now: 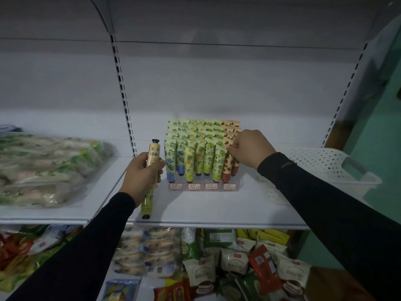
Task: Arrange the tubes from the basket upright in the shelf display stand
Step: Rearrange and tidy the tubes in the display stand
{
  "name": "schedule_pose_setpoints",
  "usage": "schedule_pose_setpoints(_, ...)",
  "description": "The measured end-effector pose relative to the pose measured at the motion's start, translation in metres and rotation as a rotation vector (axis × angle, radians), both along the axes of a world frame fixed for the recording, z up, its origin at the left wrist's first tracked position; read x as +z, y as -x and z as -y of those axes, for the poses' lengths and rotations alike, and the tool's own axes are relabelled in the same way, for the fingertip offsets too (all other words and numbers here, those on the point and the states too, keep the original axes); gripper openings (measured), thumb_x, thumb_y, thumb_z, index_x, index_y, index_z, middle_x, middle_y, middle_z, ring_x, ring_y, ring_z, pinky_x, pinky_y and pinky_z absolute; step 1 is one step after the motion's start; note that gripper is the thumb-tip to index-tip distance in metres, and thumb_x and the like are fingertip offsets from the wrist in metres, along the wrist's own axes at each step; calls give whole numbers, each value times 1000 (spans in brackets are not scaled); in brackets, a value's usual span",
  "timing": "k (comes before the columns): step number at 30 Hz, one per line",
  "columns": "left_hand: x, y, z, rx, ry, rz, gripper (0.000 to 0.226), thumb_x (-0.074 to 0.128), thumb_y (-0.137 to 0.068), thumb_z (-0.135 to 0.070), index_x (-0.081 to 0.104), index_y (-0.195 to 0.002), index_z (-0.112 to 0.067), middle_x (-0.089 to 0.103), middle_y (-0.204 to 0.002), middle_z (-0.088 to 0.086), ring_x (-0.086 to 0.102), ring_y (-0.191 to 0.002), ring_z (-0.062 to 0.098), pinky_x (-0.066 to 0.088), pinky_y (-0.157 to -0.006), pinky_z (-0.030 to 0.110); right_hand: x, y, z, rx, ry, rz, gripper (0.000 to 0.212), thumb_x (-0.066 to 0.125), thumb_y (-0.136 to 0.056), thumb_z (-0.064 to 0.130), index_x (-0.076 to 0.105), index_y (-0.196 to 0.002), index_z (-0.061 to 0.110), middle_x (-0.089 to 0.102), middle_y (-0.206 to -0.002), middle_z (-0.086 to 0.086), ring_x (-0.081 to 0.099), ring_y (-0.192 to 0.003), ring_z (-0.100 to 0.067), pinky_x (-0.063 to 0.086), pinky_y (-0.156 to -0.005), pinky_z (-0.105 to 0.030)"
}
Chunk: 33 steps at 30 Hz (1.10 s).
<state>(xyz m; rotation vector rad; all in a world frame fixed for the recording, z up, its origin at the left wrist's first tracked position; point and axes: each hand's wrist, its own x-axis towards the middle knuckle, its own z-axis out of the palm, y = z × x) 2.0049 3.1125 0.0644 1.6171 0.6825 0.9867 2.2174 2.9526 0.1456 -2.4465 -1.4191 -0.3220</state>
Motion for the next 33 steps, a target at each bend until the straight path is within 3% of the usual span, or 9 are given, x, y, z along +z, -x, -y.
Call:
schedule_pose_setpoints(4,9,4,4,-28,-2,27,8,65,-91,-15,61,-91,-8,57,-71,9,52,-61,23,45,-55,33,1,-1,9,26,-52,-150,48,56,-94,34,71,-74,-7,71,-76,-20,66,-76,-32,50,-71,-31)
schedule_pose_setpoints(10,29,2,20,-133,-42,34,6,64,-92,-14,62,-89,-10,59,-67,6,52,-58,21,45,-53,32,10,-1,13,7,-118,-128,51,52,-96,41,53,-57,9,62,-65,-21,49,-56,-22,36,-53,-22)
schedule_pose_setpoints(13,36,-2,32,-217,-56,14,5,63,-92,-11,62,-89,-8,59,-65,5,53,-54,19,45,-51,29,16,10,16,14,-304,-108,54,52,-96,42,51,-56,7,50,-53,-5,47,-52,-17,33,-55,-28)
schedule_pose_setpoints(16,44,-8,44,-304,-51,-18,11,65,-92,-12,60,-92,-3,56,-65,7,52,-53,19,44,-51,30,22,30,13,165,-435,-326,53,54,-93,51,68,-78,1,69,-74,-9,65,-69,-21,51,-68,-32)
schedule_pose_setpoints(19,53,-13,56,-445,-53,-54,10,64,-93,-11,58,-85,-9,56,-65,9,51,-52,21,43,-50,28,26,50,8,306,-374,-663,43,57,-90,54,73,-93,14,73,-91,0,68,-76,-15,56,-69,-30)
schedule_pose_setpoints(21,56,-16,62,-504,-58,-64,8,64,-92,-10,60,-86,-10,58,-66,10,52,-53,22,44,-50,27,27,56,5,374,-335,-825,29,63,-89,45,74,-94,18,72,-92,2,64,-73,-9,52,-65,-24)
schedule_pose_setpoints(25,57,-13,63,-557,-41,-90,13,69,-91,-20,64,-97,-9,60,-70,13,52,-55,24,44,-51,27,25,55,5,430,-384,-977,12,67,-89,22,72,-86,12,66,-67,6,56,-60,-5,47,-56,-14)
schedule_pose_setpoints(29,60,-4,54,-634,326,-43,48,62,-87,-46,64,-106,-3,60,-71,8,48,-53,19,40,-43,24,29,40,10,450,-452,-1208,20,60,-94,8,66,-111,1,70,-90,-5,61,-78,-10,53,-73,-17)
schedule_pose_setpoints(33,61,-1,51,-665,308,-60,22,66,-87,-30,69,-82,-9,56,-69,7,44,-49,15,38,-39,22,29,39,14,513,-468,-1345,27,50,-96,-5,60,-120,4,66,-110,-10,66,-95,-13,56,-83,-19)
